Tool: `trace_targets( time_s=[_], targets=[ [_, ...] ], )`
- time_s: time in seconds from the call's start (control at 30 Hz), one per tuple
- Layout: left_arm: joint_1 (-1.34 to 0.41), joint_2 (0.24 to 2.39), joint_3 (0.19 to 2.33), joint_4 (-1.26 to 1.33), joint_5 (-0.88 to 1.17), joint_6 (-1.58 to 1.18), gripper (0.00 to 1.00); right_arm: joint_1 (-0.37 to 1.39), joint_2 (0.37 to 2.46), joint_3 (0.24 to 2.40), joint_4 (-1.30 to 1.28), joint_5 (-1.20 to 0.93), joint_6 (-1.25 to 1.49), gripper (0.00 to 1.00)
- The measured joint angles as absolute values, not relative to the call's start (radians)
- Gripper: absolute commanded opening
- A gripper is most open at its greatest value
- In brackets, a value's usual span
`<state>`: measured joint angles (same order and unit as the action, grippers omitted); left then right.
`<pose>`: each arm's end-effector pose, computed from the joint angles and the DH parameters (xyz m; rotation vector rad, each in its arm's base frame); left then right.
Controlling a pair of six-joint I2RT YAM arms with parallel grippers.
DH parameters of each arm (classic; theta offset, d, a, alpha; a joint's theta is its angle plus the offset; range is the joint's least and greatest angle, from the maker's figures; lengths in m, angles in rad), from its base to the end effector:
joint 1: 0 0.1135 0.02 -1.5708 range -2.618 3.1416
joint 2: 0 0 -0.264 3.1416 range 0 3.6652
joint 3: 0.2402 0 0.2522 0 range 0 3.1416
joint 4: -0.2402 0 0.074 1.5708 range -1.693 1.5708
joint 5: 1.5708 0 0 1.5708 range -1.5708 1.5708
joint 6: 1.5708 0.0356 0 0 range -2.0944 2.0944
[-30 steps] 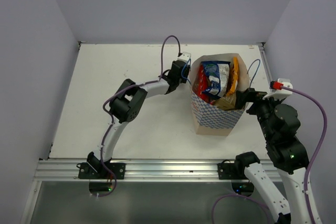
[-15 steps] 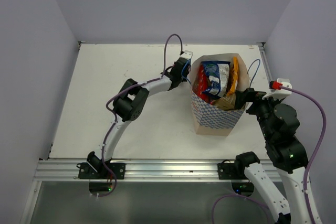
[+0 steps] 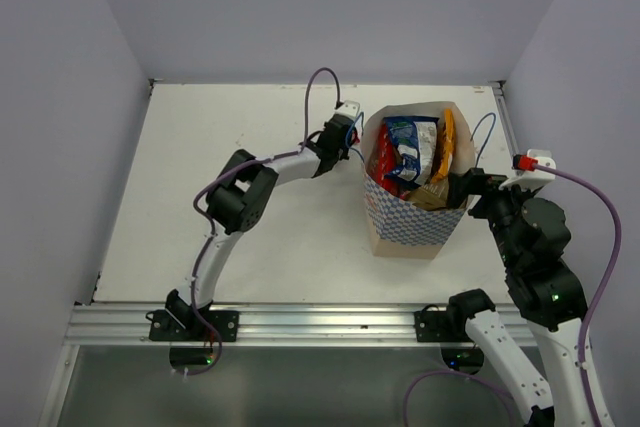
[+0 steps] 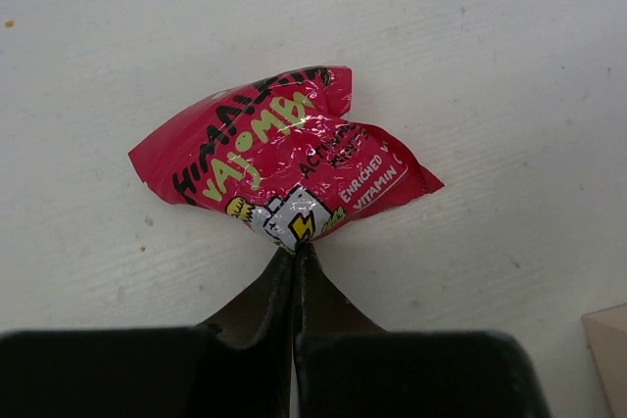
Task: Place the snacks into the paper bag
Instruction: Pick up the snack from the center of the board, then place the snack in the paper bag.
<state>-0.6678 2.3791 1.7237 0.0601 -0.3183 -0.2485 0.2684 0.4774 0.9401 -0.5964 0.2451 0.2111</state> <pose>0.4238 -0.3200 0.1337 0.2660 2.1220 -0.1932 0.0847 0.0143 0.3834 0.1338 1.6974 0.1490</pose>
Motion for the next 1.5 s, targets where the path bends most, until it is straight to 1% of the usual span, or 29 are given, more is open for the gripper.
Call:
trace_targets(
  time_s=[0.4,0.87,1.13,1.5],
  targets=[
    [-0.639,2.177,1.541,0.043,-0.414,-0.235,0.00,0.268,0.468,0.940,-0.597,0.245,0.208,0.99],
    [-0.635,1.862,1.502,0.038,-0.550,-0.215,0.00,0.268,0.450,0.941,-0.598,0.244,0.208,0.98],
    [-0.642,1.651,1.427,0.096,-0.558,-0.199,0.00,0.268,0.450,0.941,-0.598,0.244,0.208,0.98],
    [-0.733,1.501,1.376,0.204,-0.550,-0.094,0.00,0.268,0.450,0.941,-0.598,0.244,0.209,0.99]
  ],
)
